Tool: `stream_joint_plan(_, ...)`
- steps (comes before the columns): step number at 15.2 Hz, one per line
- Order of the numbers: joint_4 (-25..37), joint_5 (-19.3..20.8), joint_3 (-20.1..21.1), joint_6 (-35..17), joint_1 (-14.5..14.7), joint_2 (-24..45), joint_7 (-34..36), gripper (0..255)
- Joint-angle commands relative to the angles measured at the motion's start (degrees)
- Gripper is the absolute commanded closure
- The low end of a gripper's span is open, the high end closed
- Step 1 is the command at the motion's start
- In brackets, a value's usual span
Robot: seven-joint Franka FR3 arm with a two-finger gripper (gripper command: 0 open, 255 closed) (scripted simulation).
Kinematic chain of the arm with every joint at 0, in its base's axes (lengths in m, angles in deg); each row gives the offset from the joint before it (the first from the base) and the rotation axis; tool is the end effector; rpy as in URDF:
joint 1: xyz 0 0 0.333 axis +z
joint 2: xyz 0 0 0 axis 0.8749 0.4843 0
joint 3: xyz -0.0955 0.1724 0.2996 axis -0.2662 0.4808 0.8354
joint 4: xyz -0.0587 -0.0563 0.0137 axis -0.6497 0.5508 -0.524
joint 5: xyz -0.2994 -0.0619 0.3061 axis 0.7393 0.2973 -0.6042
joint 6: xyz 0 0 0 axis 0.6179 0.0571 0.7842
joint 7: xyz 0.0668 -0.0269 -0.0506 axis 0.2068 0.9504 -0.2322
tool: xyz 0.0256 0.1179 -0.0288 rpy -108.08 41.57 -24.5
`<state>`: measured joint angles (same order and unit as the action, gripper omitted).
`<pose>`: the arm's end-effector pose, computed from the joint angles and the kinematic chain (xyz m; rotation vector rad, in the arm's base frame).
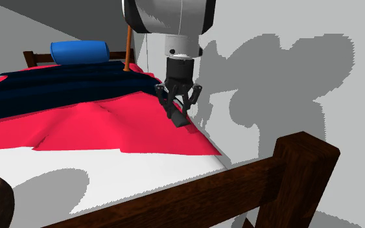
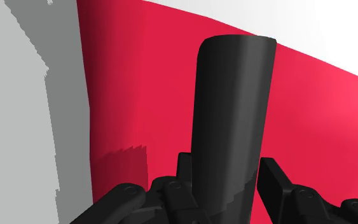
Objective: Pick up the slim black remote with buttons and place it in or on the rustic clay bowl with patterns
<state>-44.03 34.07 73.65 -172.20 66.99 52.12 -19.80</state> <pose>0.6842 0.0904 0.3873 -3.0250 -0.4791 0.0339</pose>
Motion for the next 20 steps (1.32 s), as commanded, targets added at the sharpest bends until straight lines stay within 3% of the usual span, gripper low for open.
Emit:
stream_joint_plan(1, 0.8, 0.0, 0.0, 1.3, 0.0, -0.6, 0.2, 255)
stream_joint_plan(19, 10.6, 0.3, 0.0, 13.9, -0.1, -3.4, 1.0, 255)
stream_joint_plan(20, 8.1, 0.3, 0.3, 13.1, 0.5, -5.1, 1.9, 255)
